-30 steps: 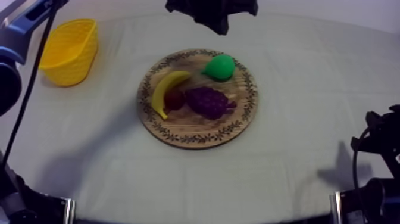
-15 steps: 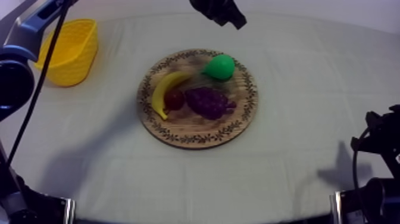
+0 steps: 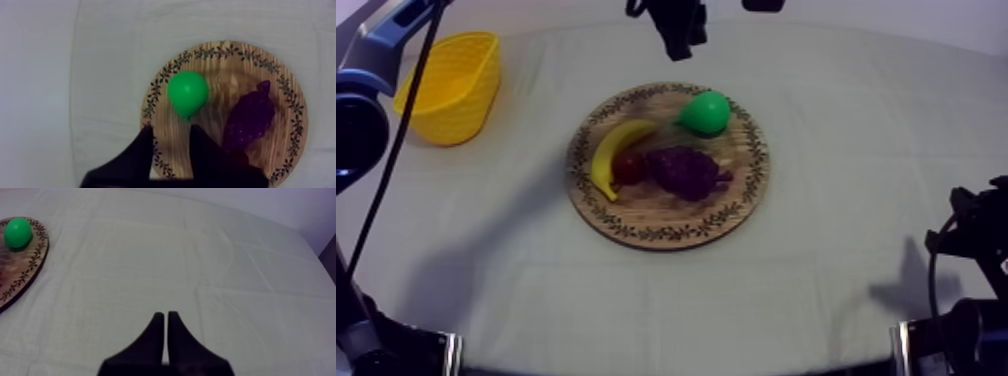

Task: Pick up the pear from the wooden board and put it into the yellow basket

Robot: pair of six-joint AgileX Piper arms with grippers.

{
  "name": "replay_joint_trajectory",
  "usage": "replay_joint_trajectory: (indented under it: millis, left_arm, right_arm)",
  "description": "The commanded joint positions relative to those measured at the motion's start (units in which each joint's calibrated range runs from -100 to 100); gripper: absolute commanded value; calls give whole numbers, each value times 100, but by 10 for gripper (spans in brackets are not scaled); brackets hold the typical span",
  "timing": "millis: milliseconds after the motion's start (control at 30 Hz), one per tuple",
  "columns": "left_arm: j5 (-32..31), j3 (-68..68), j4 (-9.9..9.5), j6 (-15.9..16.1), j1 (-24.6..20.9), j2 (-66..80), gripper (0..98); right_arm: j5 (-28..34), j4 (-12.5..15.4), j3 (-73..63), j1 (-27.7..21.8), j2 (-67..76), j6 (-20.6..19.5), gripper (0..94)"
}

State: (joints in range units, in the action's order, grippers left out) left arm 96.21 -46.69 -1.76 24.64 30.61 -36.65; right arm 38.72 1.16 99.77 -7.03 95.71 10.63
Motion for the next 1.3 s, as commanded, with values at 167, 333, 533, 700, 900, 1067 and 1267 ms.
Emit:
replay_joint_trajectory:
  millis: [167,333,533,700,900,1067,1267]
  left_arm:
    - [303,176,-8,-264,-52,32,705]
    - [346,306,-10,-343,-63,88,811]
    - [353,216,2,-377,-49,-65,859]
    - [354,-9,8,-382,-17,-447,882]
    - [354,-419,37,-395,7,-1060,902]
    - [354,-898,68,-386,11,-1634,911]
    - [354,-1417,83,-381,-12,-2242,920]
  right_arm:
    - [-1,-1,1,-2,5,0,4]
    - [-1,-1,1,-2,5,0,4]
    - [-1,-1,1,-2,5,0,4]
    - [-1,-1,1,-2,5,0,4]
    - [-1,-1,1,-2,5,0,4]
    - [-1,-1,1,-2,5,0,4]
    - [-1,-1,1,-2,5,0,4]
